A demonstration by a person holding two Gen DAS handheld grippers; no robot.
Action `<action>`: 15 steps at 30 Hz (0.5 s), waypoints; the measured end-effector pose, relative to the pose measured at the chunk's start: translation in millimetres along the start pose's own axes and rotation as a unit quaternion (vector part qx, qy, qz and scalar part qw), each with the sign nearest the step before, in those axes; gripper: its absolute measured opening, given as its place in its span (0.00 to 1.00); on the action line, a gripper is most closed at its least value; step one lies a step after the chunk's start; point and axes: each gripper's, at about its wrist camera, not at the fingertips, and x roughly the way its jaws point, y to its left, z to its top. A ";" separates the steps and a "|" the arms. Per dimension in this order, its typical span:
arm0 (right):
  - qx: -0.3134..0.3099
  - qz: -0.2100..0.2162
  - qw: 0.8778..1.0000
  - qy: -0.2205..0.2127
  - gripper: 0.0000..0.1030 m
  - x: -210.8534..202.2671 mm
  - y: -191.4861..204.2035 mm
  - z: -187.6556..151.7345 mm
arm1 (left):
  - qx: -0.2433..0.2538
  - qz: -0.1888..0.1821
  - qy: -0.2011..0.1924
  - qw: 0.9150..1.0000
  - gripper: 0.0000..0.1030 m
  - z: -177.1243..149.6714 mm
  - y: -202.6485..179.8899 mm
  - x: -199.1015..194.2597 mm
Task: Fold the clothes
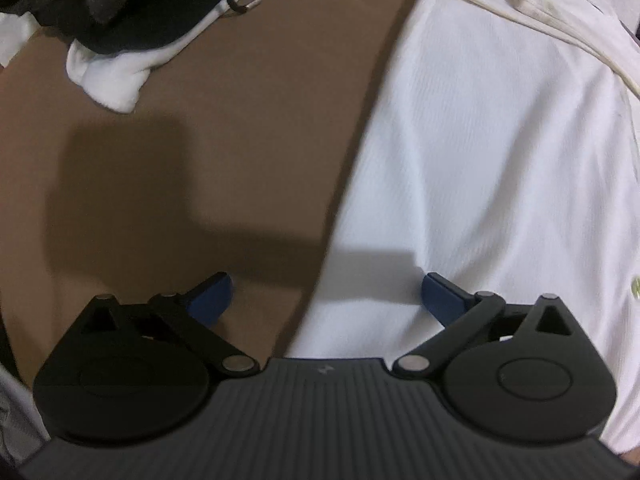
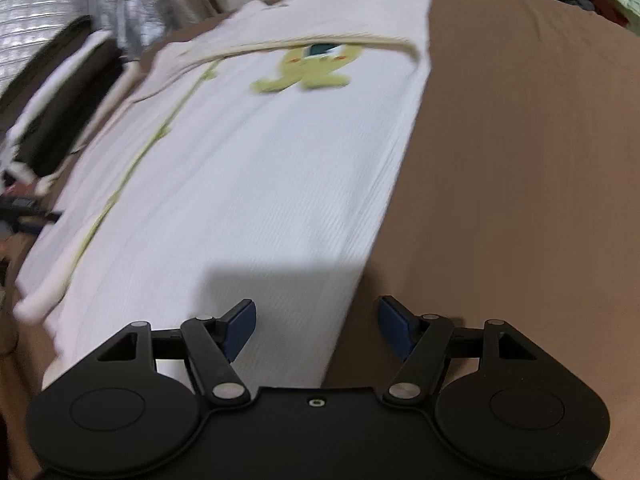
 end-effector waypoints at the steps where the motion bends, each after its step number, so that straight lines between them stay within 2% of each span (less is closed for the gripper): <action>1: 0.009 0.012 1.000 -0.010 0.77 -2.9 2.8 -12.3 | 0.005 -0.003 -0.001 1.000 1.00 -3.4 -3.0 -1.3; 2: 0.019 0.024 0.999 -0.020 0.77 -5.7 5.6 -24.5 | 0.011 -0.006 -0.001 1.000 1.00 -6.8 -5.8 -2.1; 5: 0.037 0.055 0.997 -0.048 0.77 -10.1 13.4 -54.1 | 0.006 0.037 -0.017 0.999 1.00 -22.7 -10.3 -7.1; 7: 0.026 0.056 0.997 -0.048 0.77 -11.3 21.8 -60.5 | 0.022 0.028 -0.058 0.998 0.97 -32.4 -15.7 -24.6; 9: 0.011 0.052 0.998 -0.043 0.77 -12.7 29.8 -61.5 | 0.046 -0.008 -0.110 0.993 0.96 -42.1 -23.2 -50.3; 10: 0.007 0.048 0.998 -0.043 0.67 -13.3 33.0 -61.8 | 0.063 -0.042 -0.130 0.989 0.94 -49.3 -28.3 -63.1; 11: 0.004 0.038 0.998 -0.049 0.41 -14.1 35.5 -62.6 | 0.081 -0.079 -0.148 0.983 0.94 -57.1 -33.8 -75.8; 13: 0.006 0.011 0.998 -0.061 0.18 -16.4 37.6 -65.9 | 0.123 -0.138 -0.168 0.968 0.94 -73.1 -48.5 -94.7; 14: 0.011 0.004 0.998 -0.066 0.13 -17.3 37.2 -67.0 | 0.148 -0.157 -0.167 0.962 0.94 -81.4 -58.6 -99.2; 15: 0.016 -0.001 0.997 -0.070 0.13 -18.2 36.5 -68.0 | 0.173 -0.176 -0.166 0.955 0.94 -89.8 -68.7 -103.7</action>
